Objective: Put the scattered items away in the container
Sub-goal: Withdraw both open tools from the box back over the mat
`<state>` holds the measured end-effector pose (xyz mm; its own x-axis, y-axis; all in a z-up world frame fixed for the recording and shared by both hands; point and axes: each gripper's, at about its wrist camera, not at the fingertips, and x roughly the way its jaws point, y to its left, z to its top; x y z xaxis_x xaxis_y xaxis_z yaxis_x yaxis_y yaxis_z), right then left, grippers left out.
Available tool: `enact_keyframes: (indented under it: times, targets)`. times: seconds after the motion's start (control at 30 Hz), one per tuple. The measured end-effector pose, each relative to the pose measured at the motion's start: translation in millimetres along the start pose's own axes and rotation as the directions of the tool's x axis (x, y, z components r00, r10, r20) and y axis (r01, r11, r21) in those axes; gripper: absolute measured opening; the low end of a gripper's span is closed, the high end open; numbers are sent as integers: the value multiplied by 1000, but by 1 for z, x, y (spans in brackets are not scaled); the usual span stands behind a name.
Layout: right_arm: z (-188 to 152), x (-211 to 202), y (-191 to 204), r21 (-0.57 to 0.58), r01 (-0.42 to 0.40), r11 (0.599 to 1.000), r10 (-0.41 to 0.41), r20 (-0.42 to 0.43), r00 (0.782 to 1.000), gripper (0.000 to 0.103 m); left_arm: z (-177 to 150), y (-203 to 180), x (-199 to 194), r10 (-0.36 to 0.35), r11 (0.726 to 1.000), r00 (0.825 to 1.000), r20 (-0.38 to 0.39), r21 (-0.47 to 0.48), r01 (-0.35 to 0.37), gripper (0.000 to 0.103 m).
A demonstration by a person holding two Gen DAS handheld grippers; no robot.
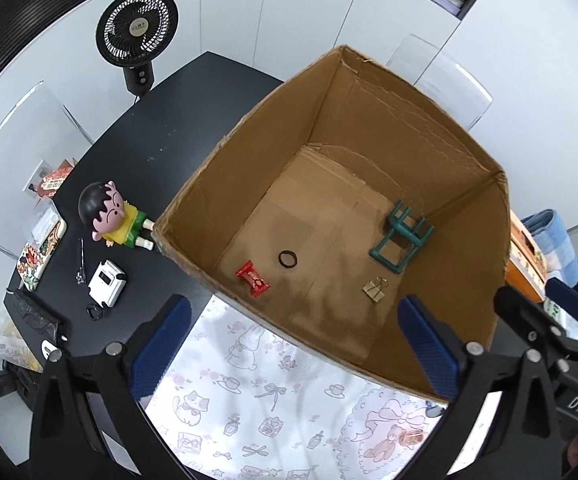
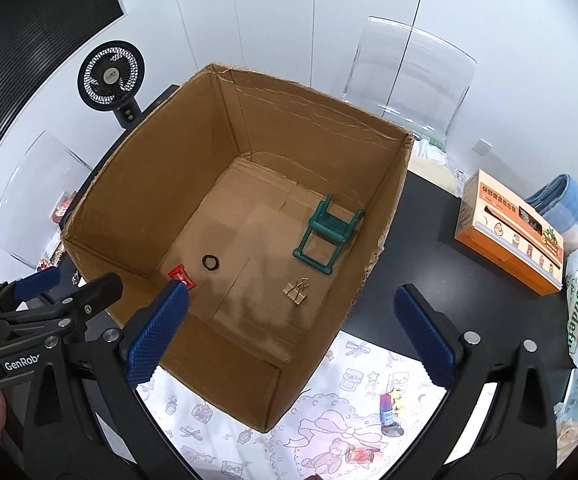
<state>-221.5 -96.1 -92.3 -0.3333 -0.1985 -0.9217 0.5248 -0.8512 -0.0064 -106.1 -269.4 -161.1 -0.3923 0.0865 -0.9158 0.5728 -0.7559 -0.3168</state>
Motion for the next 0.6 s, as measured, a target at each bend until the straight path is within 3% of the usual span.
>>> enact_keyframes:
  times: [0.6]
  targets:
    - [-23, -27, -32, 41, -11, 999, 10, 31, 999, 103, -24, -36, -18, 16, 998, 1000, 17, 57, -17, 103]
